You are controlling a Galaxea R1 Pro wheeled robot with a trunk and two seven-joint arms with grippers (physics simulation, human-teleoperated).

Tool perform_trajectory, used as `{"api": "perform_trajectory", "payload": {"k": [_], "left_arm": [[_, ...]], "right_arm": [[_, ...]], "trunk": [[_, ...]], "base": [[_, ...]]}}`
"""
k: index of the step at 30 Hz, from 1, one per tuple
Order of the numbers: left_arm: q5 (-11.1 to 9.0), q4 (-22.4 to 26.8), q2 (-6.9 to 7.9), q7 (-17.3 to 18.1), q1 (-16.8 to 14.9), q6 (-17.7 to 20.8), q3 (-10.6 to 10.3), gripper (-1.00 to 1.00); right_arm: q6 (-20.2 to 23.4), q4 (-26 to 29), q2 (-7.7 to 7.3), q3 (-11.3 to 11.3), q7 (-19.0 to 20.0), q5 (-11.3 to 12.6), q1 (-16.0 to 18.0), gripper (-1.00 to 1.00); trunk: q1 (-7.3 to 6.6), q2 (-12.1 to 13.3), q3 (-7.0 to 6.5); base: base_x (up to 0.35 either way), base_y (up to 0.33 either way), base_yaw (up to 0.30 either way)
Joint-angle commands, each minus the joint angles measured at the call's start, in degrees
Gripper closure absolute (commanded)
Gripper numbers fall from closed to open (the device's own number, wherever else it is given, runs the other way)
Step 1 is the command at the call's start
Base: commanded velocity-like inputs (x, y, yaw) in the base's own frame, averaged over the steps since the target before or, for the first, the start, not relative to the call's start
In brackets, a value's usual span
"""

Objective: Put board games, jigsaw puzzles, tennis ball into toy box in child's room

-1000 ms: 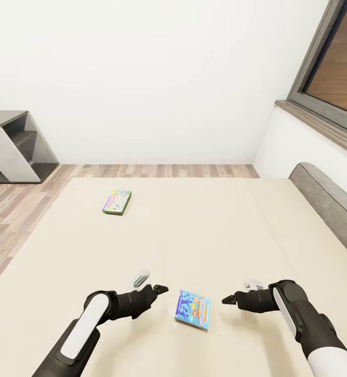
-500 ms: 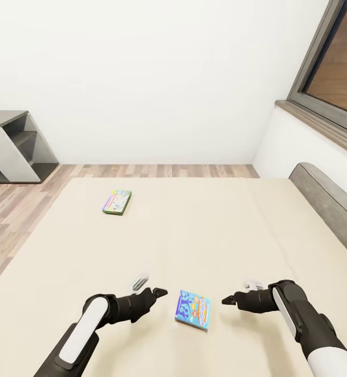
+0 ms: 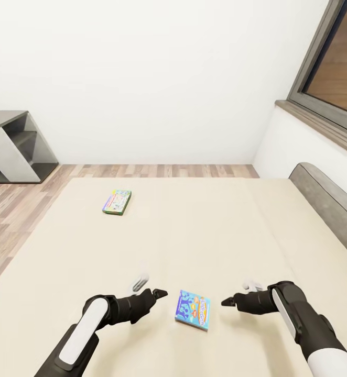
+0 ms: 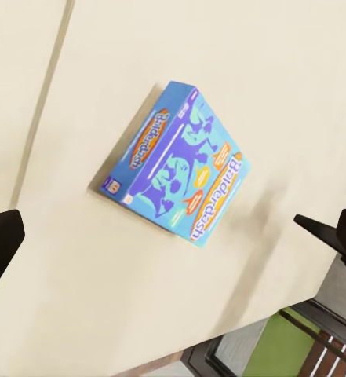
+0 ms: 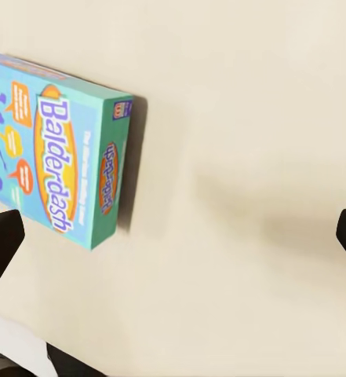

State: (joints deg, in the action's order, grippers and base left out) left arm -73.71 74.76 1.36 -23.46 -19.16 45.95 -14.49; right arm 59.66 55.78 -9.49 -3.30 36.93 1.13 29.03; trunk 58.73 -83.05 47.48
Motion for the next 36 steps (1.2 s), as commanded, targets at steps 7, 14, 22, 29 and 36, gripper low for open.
{"api": "perform_trajectory", "payload": {"k": [7,14,22,29,36], "left_arm": [[-0.58,-0.04,0.05,-0.60,-0.02,-0.05,-0.16,-1.00],[-0.57,-0.07,0.05,-0.61,-0.01,-0.13,-0.26,-1.00],[-0.56,-0.06,0.05,-0.60,-0.01,-0.21,-0.33,-1.00],[-0.56,-0.05,0.05,-0.61,0.00,-0.23,-0.35,-1.00],[-0.56,-0.05,0.05,-0.61,0.00,-0.24,-0.36,-1.00]], "right_arm": [[0.34,0.03,0.00,0.87,0.07,0.14,-0.11,-1.00],[0.34,0.03,0.00,1.48,0.11,0.17,-0.24,-1.00],[0.34,0.03,-0.01,1.82,0.14,0.24,-0.39,-1.00],[0.34,0.03,-0.04,1.93,0.15,0.35,-0.46,-1.00],[0.34,0.03,-0.09,1.96,0.24,0.43,-0.49,-1.00]], "trunk": [[0.00,-0.02,0.04],[0.00,-0.02,0.04],[0.00,-0.02,0.04],[0.00,-0.02,0.04],[0.00,-0.02,0.04]], "base": [[0.000,0.000,0.000],[0.000,0.000,0.000],[0.000,0.000,0.000],[0.000,0.000,0.000],[0.000,0.000,0.000]]}}
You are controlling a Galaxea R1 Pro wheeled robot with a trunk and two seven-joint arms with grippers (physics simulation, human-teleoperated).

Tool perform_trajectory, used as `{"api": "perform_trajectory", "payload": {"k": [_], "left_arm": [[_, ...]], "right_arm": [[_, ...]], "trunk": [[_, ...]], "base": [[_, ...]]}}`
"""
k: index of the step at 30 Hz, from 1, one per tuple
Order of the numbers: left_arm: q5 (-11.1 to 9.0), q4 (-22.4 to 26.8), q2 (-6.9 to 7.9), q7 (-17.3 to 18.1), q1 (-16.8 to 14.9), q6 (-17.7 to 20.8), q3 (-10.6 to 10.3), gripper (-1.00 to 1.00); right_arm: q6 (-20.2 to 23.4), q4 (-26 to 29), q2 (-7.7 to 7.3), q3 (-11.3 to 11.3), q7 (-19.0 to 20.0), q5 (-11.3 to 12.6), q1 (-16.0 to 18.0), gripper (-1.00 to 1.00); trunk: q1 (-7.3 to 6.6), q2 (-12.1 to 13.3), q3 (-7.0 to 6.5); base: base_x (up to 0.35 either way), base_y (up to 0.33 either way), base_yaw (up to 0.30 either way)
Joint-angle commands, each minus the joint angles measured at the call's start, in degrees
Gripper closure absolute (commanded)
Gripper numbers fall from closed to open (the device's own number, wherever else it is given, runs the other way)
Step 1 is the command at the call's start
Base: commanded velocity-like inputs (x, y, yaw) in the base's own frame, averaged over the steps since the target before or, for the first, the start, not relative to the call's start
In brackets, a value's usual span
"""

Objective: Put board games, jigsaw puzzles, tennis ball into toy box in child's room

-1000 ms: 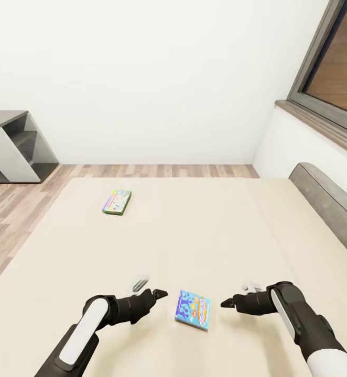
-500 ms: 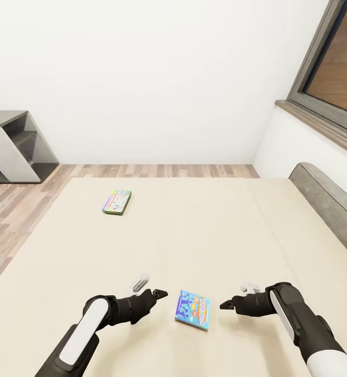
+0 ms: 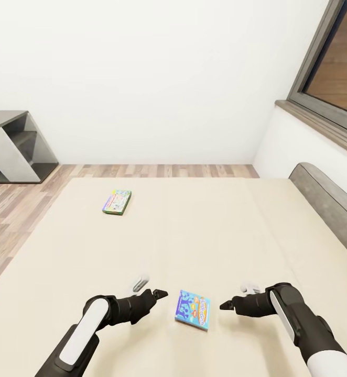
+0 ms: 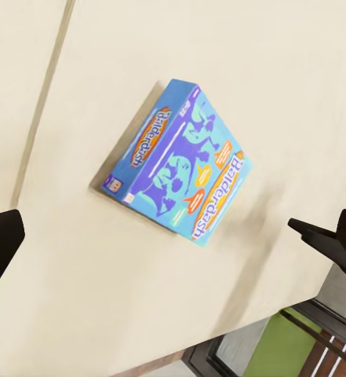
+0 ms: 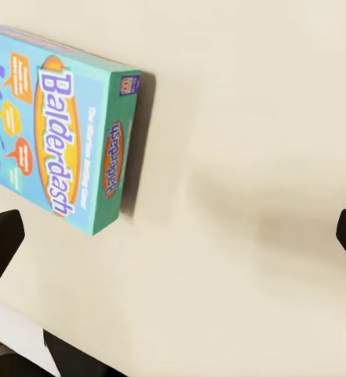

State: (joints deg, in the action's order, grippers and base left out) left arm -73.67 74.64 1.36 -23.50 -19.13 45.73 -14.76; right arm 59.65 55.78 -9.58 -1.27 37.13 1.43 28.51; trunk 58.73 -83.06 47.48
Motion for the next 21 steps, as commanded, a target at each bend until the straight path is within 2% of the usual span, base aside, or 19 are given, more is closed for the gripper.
{"api": "perform_trajectory", "payload": {"k": [1,12,21], "left_arm": [[-0.60,0.07,0.04,-0.58,-0.03,-0.03,-0.09,-1.00],[-0.60,0.07,0.04,-0.56,-0.03,-0.07,-0.13,-1.00],[-0.60,0.07,0.04,-0.55,-0.03,-0.09,-0.23,-1.00]], "right_arm": [[0.35,0.04,-0.01,-0.06,0.19,0.15,0.01,-1.00],[0.35,0.04,-0.13,-0.07,3.72,0.07,0.04,-1.00],[-3.26,-0.05,-0.05,0.04,5.08,-0.02,0.24,-1.00]], "trunk": [[0.00,-0.02,0.04],[0.00,-0.02,0.04],[0.00,-0.02,0.04]], "base": [[0.000,0.000,0.000],[0.000,0.000,0.000],[0.000,0.000,0.000]]}}
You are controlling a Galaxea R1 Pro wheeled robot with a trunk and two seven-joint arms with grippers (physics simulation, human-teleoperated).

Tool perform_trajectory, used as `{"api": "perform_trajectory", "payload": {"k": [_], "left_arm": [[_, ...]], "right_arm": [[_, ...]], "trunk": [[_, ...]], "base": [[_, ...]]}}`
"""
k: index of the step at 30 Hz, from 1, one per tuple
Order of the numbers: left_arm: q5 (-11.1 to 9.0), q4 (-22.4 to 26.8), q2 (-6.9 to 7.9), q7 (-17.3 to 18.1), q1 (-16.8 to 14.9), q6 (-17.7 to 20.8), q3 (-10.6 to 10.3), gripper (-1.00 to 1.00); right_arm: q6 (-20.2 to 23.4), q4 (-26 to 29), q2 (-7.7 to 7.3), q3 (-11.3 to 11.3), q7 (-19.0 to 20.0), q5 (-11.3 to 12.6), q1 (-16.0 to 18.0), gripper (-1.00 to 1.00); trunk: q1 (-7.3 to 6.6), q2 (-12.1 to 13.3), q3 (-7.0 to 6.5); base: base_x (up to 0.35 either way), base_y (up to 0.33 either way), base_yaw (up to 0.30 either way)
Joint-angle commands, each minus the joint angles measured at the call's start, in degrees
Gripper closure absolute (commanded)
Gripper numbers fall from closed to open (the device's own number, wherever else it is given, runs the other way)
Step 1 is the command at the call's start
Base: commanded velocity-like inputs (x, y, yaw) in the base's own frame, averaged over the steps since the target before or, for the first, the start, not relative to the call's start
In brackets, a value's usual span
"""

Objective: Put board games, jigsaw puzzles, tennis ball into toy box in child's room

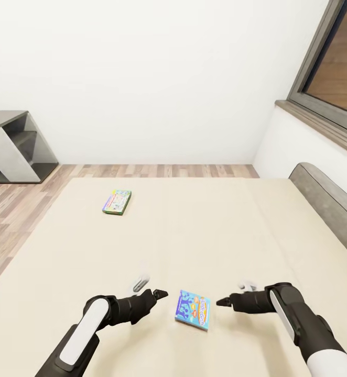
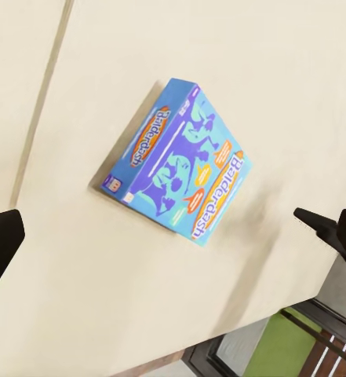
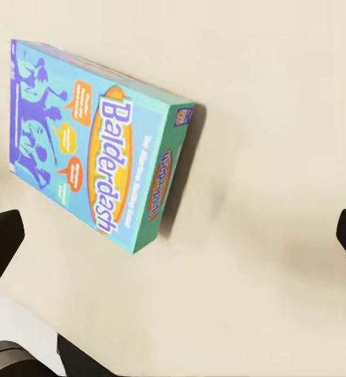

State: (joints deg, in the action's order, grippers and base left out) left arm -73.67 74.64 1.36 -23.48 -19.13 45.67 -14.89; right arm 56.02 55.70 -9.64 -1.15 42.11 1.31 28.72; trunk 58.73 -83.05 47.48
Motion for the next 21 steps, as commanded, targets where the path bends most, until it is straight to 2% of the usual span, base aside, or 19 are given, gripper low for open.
{"api": "perform_trajectory", "payload": {"k": [1,10,15,21], "left_arm": [[-0.60,0.07,0.04,-0.57,-0.03,-0.03,-0.09,-1.00],[-0.60,0.09,0.04,-0.53,-0.03,-0.05,-0.12,-1.00],[-0.60,0.13,0.04,-0.52,-0.03,-0.05,-0.17,-1.00],[-0.60,0.14,0.04,-0.52,-0.03,-0.05,-0.20,-1.00]], "right_arm": [[0.38,0.03,0.01,-0.08,0.09,0.10,0.03,-1.00],[-1.75,-4.34,0.11,-0.22,0.09,-0.16,0.98,-1.00],[-4.25,-8.01,0.13,-0.36,0.10,-0.09,2.97,-1.00],[-5.37,-9.58,0.14,-0.44,0.13,0.03,4.02,-1.00]], "trunk": [[0.00,-0.02,0.04],[0.00,-0.02,0.04],[0.00,-0.02,0.04],[0.00,-0.02,0.04]], "base": [[0.000,0.000,0.000],[0.000,0.000,0.000],[0.000,0.000,0.000],[0.000,0.000,0.000]]}}
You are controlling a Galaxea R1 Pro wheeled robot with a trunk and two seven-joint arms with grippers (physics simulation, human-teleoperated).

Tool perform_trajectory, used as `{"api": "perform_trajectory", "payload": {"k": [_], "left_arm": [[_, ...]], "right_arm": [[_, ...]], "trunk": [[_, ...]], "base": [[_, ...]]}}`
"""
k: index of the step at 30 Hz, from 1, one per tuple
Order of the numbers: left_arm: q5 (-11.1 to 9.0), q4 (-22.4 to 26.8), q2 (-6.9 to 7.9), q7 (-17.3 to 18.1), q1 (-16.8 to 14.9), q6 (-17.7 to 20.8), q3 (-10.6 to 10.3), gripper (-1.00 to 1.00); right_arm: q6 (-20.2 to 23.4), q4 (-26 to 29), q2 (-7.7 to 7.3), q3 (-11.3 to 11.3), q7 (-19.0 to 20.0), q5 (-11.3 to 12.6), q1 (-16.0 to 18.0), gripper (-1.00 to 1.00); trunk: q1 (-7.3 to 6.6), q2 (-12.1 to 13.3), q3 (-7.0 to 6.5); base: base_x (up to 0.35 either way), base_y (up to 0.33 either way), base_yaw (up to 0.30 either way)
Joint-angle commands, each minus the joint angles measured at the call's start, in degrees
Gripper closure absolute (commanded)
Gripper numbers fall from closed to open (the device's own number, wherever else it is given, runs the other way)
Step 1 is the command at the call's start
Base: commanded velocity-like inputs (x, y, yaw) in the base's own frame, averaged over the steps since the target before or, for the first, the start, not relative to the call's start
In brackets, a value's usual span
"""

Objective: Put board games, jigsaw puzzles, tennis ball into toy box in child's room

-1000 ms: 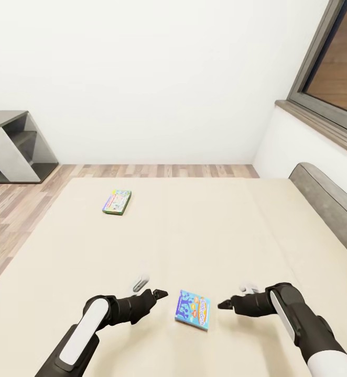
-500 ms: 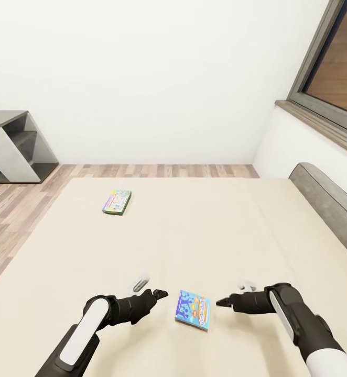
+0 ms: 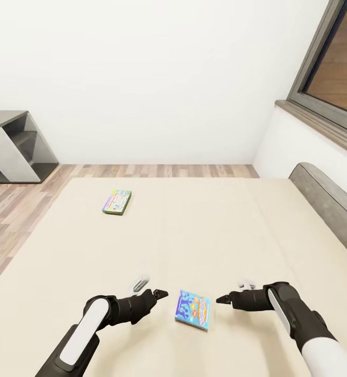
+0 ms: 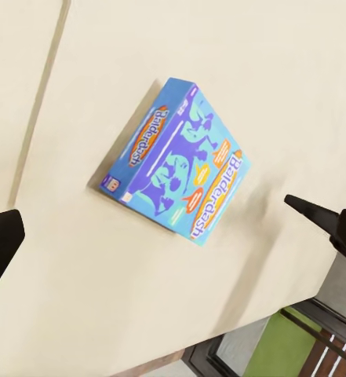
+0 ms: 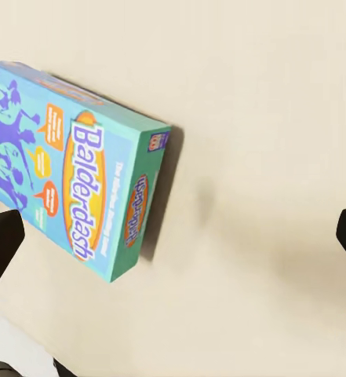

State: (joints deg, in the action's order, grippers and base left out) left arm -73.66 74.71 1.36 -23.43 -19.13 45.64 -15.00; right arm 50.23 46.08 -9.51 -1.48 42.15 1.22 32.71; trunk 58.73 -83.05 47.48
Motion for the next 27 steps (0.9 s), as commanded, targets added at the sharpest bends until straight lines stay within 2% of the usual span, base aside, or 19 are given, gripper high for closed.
{"api": "perform_trajectory", "payload": {"k": [1,17,27], "left_arm": [[-0.60,0.07,0.04,-0.57,-0.03,-0.03,-0.10,-1.00],[-0.63,0.42,0.04,-0.53,-0.05,0.00,-0.04,-1.00],[-0.68,4.74,-0.08,-0.49,-0.16,0.05,-0.21,-1.00]], "right_arm": [[0.19,-0.29,0.01,-0.12,0.08,0.13,0.25,-1.00],[-0.69,-1.60,0.10,0.10,-0.07,-0.07,0.97,-1.00],[-0.87,-3.35,1.10,0.09,-0.64,-0.23,1.11,-1.00]], "trunk": [[0.00,-0.02,0.04],[0.00,-0.02,0.04],[0.00,-0.02,0.04]], "base": [[0.000,0.000,0.000],[0.000,0.000,0.000],[0.000,0.000,0.000]]}}
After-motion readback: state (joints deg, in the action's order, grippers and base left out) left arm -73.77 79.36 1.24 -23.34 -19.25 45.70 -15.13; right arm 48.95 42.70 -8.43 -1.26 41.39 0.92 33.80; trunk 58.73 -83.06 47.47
